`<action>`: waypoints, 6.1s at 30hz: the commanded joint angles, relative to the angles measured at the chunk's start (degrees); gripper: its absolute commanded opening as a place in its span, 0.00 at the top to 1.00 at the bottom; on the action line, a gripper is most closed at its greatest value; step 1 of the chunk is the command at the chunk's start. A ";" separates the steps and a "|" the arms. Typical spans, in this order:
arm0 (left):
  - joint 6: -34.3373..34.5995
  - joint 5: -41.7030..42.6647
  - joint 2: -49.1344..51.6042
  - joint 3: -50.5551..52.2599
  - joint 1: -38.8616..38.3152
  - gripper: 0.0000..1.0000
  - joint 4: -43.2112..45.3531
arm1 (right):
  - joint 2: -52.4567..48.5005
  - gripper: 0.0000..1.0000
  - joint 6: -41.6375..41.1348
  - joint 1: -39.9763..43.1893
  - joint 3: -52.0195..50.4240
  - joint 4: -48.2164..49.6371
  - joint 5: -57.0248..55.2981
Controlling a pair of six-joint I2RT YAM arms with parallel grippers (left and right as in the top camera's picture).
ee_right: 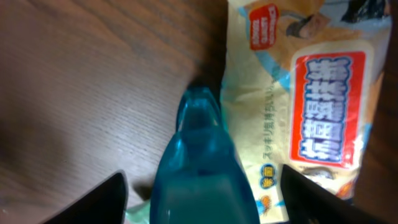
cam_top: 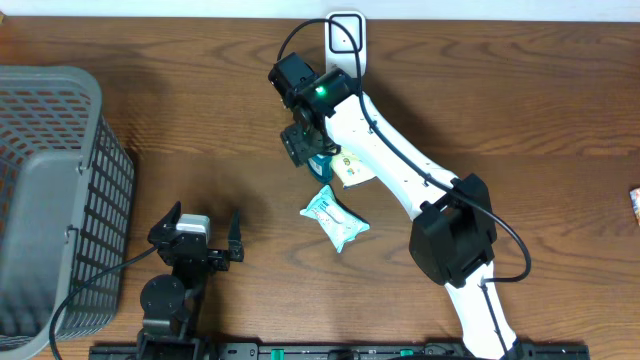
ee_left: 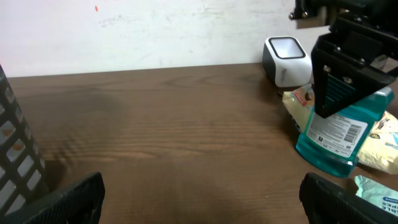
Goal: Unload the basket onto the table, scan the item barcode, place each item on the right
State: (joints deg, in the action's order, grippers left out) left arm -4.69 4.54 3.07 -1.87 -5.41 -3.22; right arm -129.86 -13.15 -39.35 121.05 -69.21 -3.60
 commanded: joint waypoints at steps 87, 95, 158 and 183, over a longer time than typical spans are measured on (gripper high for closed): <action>0.09 0.81 -0.22 0.90 0.15 0.00 -1.90 | 27.74 0.99 67.01 38.82 -12.35 -28.09 80.76; 0.09 0.81 -0.22 0.90 0.15 0.00 -1.90 | 37.35 0.99 80.32 38.51 -12.37 -28.00 72.72; 0.09 0.81 -0.22 0.90 0.15 0.00 -1.90 | 36.87 0.41 17.44 22.80 -54.21 41.55 3.06; 0.09 0.81 -0.22 0.90 0.15 0.00 -1.90 | 28.00 0.01 -6.45 22.56 -33.11 10.49 0.09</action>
State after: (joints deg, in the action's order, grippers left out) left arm -4.69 4.54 3.05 -1.87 -5.41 -3.22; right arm -95.96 -17.41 -16.21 84.47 -55.51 -4.49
